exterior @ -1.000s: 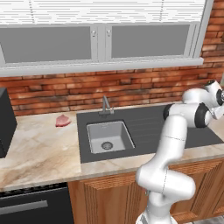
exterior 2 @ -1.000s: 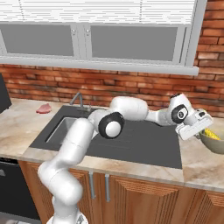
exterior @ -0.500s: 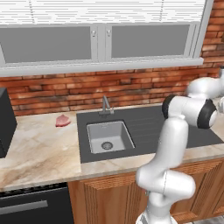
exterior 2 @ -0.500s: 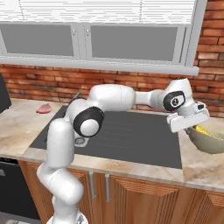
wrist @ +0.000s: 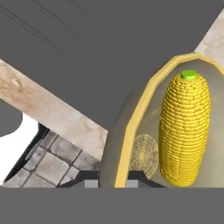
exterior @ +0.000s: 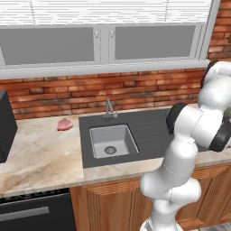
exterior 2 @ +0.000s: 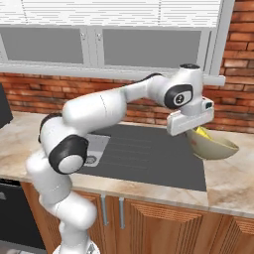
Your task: Pick the corn from the sink and place it in the bowl. Then pick the bowl and place it in the microwave. Then close the microwave door and press the start button.
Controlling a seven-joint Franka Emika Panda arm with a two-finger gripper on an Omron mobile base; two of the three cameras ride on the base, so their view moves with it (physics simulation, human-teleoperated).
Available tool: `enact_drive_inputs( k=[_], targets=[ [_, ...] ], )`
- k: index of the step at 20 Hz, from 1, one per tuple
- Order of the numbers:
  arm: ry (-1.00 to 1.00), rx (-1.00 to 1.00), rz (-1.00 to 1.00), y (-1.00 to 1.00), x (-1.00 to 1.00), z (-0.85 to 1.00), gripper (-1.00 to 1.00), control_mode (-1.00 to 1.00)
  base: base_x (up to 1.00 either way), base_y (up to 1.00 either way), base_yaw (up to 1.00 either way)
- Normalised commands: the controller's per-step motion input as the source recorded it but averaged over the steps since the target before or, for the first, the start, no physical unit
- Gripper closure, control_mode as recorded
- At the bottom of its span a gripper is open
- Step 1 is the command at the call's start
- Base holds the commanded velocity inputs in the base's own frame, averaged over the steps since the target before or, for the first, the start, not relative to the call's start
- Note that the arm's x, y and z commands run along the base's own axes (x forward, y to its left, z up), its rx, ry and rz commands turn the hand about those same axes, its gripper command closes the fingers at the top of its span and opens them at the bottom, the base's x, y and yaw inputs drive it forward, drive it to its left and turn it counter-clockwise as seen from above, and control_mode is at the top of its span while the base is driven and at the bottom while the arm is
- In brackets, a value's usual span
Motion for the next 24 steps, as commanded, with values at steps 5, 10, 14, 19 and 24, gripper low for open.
enact_drive_inputs(
  k=[5, 10, 14, 19, 24],
  targets=[
    [-0.46, 0.00, 0.24, 1.00, -0.22, 0.72, 1.00, -1.00, 0.00, 0.00, 0.00],
    [-0.48, -0.06, 0.26, 0.99, -0.24, 0.62, 1.00, -1.00, 0.00, 0.00, 0.00],
    [-0.14, -0.20, 0.25, 0.99, -0.25, 0.26, 1.00, -1.00, 0.00, 0.00, 0.00],
    [-0.03, -0.20, 0.16, 0.97, -0.04, 0.54, 1.00, -1.00, 0.00, 0.00, 0.00],
    [0.10, -0.19, 0.11, 0.74, 0.00, 0.25, 1.00, -1.00, 0.00, 0.00, 0.00]
  ],
)
